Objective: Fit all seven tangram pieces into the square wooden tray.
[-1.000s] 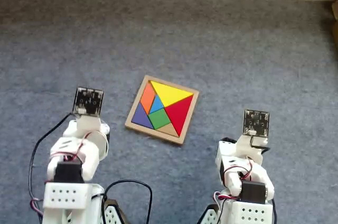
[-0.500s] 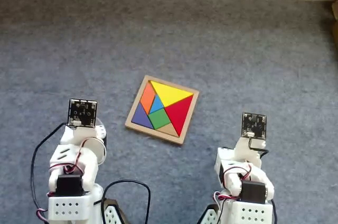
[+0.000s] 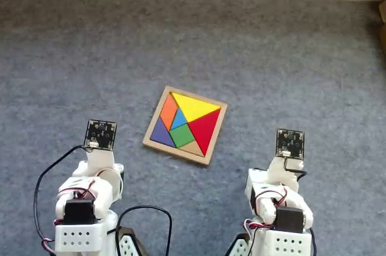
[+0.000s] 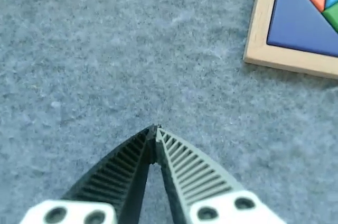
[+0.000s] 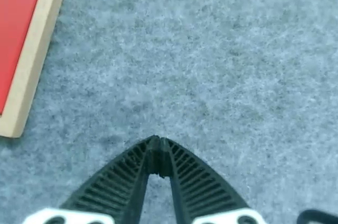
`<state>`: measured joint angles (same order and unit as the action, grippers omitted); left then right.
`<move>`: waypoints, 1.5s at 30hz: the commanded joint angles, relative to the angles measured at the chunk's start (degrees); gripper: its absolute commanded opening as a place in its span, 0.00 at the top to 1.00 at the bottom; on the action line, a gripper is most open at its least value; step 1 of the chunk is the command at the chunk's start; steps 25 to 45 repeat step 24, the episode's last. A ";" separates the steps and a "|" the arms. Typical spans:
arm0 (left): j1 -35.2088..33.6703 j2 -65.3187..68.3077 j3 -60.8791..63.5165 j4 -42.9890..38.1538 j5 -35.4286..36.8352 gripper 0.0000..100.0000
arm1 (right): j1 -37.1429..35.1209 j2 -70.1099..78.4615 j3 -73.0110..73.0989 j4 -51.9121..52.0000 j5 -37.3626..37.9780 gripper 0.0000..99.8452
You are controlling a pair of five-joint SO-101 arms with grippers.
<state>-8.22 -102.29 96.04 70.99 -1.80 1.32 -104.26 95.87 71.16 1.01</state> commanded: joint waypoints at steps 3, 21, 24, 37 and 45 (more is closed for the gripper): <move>-0.48 -0.31 1.10 3.87 0.44 1.00 | 0.75 -0.84 5.23 0.40 0.62 0.99; -0.48 -0.40 1.10 4.22 0.44 1.00 | 0.75 -0.84 5.23 0.40 0.62 0.99; -0.48 -0.40 1.10 4.22 0.44 1.00 | 0.75 -0.84 5.23 0.40 0.62 0.99; -0.48 -0.40 1.10 4.22 0.44 1.00 | 0.75 -0.84 5.23 0.40 0.62 0.99; -0.48 -0.40 1.10 4.22 0.44 1.00 | 0.75 -0.84 5.23 0.40 0.62 0.99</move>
